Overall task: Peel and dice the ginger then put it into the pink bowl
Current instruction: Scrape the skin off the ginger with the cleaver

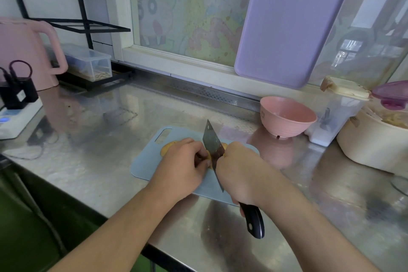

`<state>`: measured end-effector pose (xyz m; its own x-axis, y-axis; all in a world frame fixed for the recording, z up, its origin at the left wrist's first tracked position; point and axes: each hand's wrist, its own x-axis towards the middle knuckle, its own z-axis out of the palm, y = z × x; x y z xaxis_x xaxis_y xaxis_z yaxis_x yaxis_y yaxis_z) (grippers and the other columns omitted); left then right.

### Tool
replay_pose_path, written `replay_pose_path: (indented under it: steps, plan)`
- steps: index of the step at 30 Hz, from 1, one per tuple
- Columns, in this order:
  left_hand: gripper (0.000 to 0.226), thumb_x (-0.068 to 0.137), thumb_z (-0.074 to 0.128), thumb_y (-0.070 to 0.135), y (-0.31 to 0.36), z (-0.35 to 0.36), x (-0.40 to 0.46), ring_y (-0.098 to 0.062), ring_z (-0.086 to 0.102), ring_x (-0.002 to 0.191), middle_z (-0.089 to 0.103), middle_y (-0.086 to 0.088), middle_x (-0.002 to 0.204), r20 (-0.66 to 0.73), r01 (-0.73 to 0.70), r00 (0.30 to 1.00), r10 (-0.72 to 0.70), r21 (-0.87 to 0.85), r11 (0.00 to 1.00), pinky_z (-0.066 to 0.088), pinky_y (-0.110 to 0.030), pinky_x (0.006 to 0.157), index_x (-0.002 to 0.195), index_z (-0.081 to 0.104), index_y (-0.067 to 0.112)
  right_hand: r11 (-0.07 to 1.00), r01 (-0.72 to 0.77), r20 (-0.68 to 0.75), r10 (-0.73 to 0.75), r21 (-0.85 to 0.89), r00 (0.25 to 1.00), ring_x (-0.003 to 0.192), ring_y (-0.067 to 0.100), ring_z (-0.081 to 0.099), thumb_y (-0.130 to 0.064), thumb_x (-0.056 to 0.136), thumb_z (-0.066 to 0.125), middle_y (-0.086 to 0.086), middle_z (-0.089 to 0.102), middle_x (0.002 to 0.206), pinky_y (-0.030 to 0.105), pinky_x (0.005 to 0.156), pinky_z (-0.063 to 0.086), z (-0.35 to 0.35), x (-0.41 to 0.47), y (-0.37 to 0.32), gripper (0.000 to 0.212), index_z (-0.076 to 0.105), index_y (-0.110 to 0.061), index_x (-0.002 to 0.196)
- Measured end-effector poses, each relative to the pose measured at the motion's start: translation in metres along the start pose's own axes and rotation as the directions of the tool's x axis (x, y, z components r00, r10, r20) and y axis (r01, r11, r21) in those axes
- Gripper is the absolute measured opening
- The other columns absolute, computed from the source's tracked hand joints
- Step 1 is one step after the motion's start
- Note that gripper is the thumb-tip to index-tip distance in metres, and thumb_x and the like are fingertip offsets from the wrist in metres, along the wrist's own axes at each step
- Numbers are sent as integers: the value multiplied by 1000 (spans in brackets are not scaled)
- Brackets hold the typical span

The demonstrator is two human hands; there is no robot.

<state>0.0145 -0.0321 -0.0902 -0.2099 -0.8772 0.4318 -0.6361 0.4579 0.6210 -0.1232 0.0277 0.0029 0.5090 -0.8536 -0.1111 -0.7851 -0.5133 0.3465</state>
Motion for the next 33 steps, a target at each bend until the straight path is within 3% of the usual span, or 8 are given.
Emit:
replay_pose_path:
  steps: [3,6,9,12,17,22,29,33]
  plan:
    - [10,83,74,18,0,-1,0,-5,59,81,61,12,85,9,16,1000,-15,-11,1000,53,-34,77,82,70,26,996,-52,-2,52,77,999,59,18,21,3,91,42,5,31,66,37,71,41,10,7,-5,36,28,-12,63]
    - [10,85,75,22,2,-2,-1,-4,58,81,59,13,86,14,27,1000,-27,1,1000,53,-32,76,83,68,29,887,-231,17,245,399,969,72,22,32,-1,95,41,9,44,77,33,63,34,18,6,-9,32,31,-15,68]
    - [11,86,75,21,2,-2,-2,-4,57,81,58,14,86,11,32,999,-32,-2,999,52,-30,77,83,67,30,485,-381,136,466,787,875,57,17,48,-11,91,44,2,53,69,25,43,34,18,1,-4,17,44,-16,75]
    - [11,85,73,22,2,-3,-2,-4,57,82,58,14,86,16,38,999,-38,-2,999,52,-32,77,83,67,30,234,-387,242,475,892,846,39,19,50,-12,85,45,8,51,64,19,35,34,17,0,-3,9,53,-12,86]
    - [10,87,74,23,3,-3,-1,-4,58,81,58,14,87,17,47,999,-47,15,999,54,-33,76,84,68,31,129,-392,300,442,911,845,29,19,44,-9,86,46,9,47,50,23,39,38,14,-2,0,13,56,-7,94]
    - [13,88,76,23,4,-4,-1,-4,58,80,58,15,87,19,45,999,-45,33,998,51,-26,74,84,67,32,121,-392,303,449,912,841,31,21,37,-9,83,47,14,45,44,26,45,35,11,-8,3,13,49,-13,71]
    - [10,90,74,23,2,-5,-1,-3,58,79,60,16,85,14,51,999,-51,27,998,42,-17,71,88,71,31,120,-345,251,476,931,843,28,23,40,-13,89,41,20,47,51,26,39,35,2,-15,8,22,50,6,83]
    - [9,91,74,23,2,-4,-1,-3,59,81,63,15,86,8,58,998,-58,37,998,49,-22,76,88,71,31,137,-356,252,482,924,839,27,24,38,-14,92,38,23,50,50,26,40,36,3,-14,4,24,52,-6,74]
